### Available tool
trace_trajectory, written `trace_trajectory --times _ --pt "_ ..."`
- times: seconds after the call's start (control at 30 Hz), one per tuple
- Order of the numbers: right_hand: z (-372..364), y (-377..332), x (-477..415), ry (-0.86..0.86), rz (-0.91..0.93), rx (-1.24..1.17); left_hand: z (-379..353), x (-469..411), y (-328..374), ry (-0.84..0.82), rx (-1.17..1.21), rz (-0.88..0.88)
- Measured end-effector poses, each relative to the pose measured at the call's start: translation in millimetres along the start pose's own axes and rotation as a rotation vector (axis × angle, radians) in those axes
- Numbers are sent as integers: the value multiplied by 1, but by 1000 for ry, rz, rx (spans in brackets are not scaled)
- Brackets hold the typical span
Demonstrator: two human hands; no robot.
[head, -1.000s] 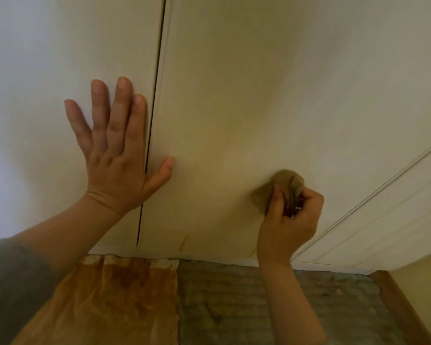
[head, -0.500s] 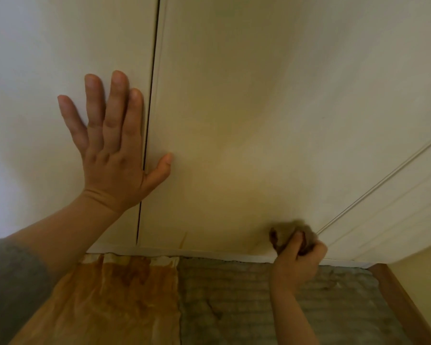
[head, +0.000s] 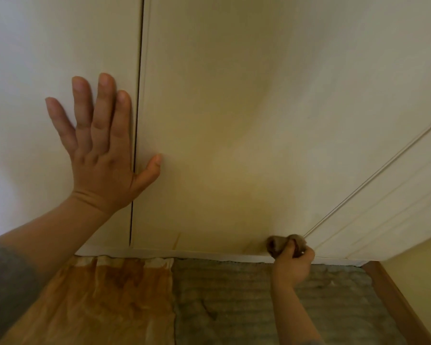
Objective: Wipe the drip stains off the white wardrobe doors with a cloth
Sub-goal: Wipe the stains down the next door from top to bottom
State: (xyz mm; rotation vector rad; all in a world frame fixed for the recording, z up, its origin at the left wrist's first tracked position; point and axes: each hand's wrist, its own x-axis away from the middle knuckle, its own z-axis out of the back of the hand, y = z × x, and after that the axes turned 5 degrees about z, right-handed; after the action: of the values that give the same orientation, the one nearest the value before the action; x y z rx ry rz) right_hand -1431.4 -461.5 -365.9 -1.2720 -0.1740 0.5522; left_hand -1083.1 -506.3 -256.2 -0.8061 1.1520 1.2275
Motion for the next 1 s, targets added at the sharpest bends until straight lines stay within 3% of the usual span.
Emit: trace_trajectory --times 0.17,0.23,0.3,0.4,0.5,0.57,0.77,0.87,1.0 --pt "14 -77 3 86 509 -293 1 1 0 -33 44 33" --pt "3 -94 -7 109 625 -329 1 1 0 -32 40 27" --pt "-7 -87 -16 135 642 -291 0 1 0 -30 32 21" --pt "-7 -42 -22 140 429 -158 0 2 0 -29 35 25" --pt "3 9 -21 -58 101 104 -1 1 -2 -44 46 28" --pt "7 25 -11 -178 61 163 -1 2 -2 -48 54 33" --pt "2 -6 41 -233 164 -89 5 1 0 -63 27 3" --pt "1 -26 73 -328 375 -193 11 1 -4 -98 -1 -59" --pt "-4 -42 119 -589 768 -185 26 6 -25 -181 -36 -187"
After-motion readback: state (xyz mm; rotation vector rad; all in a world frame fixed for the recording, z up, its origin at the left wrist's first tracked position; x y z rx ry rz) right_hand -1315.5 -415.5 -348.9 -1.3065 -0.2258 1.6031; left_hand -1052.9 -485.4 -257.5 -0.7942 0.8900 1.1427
